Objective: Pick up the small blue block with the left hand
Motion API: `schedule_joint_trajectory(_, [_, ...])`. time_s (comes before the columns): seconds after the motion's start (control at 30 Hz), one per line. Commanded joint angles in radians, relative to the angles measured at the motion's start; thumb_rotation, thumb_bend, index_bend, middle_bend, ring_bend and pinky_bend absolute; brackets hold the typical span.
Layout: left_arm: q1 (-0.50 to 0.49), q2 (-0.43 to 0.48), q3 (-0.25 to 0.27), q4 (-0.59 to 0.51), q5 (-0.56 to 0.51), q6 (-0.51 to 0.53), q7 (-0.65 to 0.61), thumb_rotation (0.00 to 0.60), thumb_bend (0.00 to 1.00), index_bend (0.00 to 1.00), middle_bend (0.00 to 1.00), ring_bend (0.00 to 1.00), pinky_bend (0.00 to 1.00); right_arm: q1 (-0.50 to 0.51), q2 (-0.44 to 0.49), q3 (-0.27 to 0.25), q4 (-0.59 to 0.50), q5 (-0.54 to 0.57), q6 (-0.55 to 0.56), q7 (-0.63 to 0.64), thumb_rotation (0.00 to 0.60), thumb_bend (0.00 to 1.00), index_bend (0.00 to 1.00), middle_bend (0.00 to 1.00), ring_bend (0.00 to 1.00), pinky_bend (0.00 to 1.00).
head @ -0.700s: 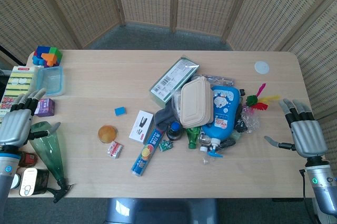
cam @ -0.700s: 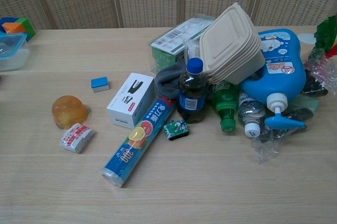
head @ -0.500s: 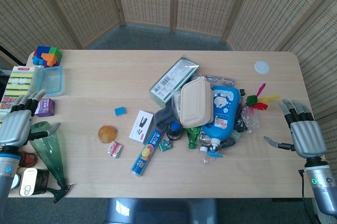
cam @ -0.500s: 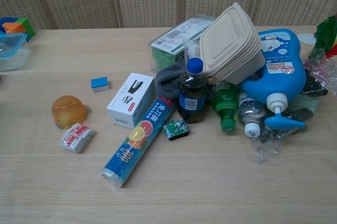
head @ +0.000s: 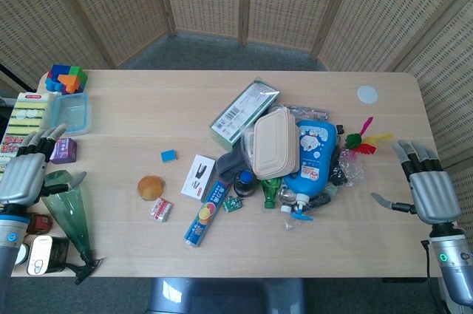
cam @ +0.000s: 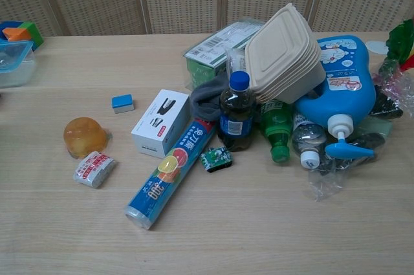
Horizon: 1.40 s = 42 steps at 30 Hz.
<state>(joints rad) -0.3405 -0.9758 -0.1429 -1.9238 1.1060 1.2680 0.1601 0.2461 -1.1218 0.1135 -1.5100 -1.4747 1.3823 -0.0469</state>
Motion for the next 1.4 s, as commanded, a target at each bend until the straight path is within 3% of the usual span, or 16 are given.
schedule_joint_trajectory(0.03, [-0.001,0.000,0.000,0.001,0.002,-0.003,0.003,0.317,0.26,0.00,0.00,0.00,0.00,0.002,0.000,0.000,0.000,0.002,-0.005,0.002,0.236,0.18,0.00,0.00,0.00,0.00])
schedule_joint_trajectory(0.23, [-0.018,0.004,-0.006,0.004,0.002,-0.029,0.015,0.318,0.26,0.01,0.00,0.00,0.00,0.006,-0.007,-0.002,-0.001,-0.005,-0.008,0.001,0.231,0.18,0.00,0.00,0.00,0.00])
schedule_joint_trajectory(0.3, [-0.029,-0.006,-0.008,0.014,-0.005,-0.037,0.038,0.317,0.27,0.09,0.00,0.00,0.00,0.004,-0.006,-0.002,-0.003,-0.006,-0.005,0.001,0.237,0.18,0.00,0.00,0.00,0.00])
schedule_joint_trajectory(0.43, [-0.051,-0.036,-0.013,0.031,-0.017,-0.048,0.078,0.328,0.37,0.38,0.00,0.00,0.00,-0.001,0.001,-0.002,-0.009,-0.007,0.004,0.000,0.237,0.18,0.00,0.00,0.00,0.00])
schedule_joint_trajectory(0.6, [-0.078,-0.084,-0.027,0.070,-0.030,-0.060,0.095,0.342,0.40,0.50,0.01,0.00,0.00,-0.008,0.012,-0.004,-0.019,-0.008,0.012,-0.002,0.238,0.18,0.00,0.00,0.00,0.00])
schedule_joint_trajectory(0.73, [-0.103,-0.119,-0.035,0.115,-0.047,-0.076,0.124,0.341,0.40,0.54,0.00,0.00,0.00,-0.012,0.017,-0.004,-0.025,-0.008,0.016,-0.003,0.235,0.18,0.00,0.00,0.00,0.00])
schedule_joint_trajectory(1.1, [-0.180,-0.247,-0.039,0.282,-0.055,-0.149,0.161,0.355,0.38,0.48,0.00,0.00,0.00,-0.014,0.027,-0.004,-0.033,-0.015,0.020,0.001,0.234,0.18,0.00,0.00,0.00,0.00])
schedule_joint_trajectory(1.23, [-0.203,-0.296,-0.040,0.338,-0.036,-0.154,0.168,0.393,0.32,0.57,0.00,0.00,0.00,-0.016,0.032,-0.002,-0.037,-0.016,0.024,0.000,0.236,0.18,0.00,0.00,0.00,0.00])
schedule_joint_trajectory(1.4, [-0.220,-0.356,-0.049,0.404,-0.004,-0.123,0.177,0.405,0.17,0.59,0.01,0.00,0.00,-0.018,0.038,-0.001,-0.042,-0.016,0.028,0.000,0.234,0.18,0.00,0.00,0.00,0.00])
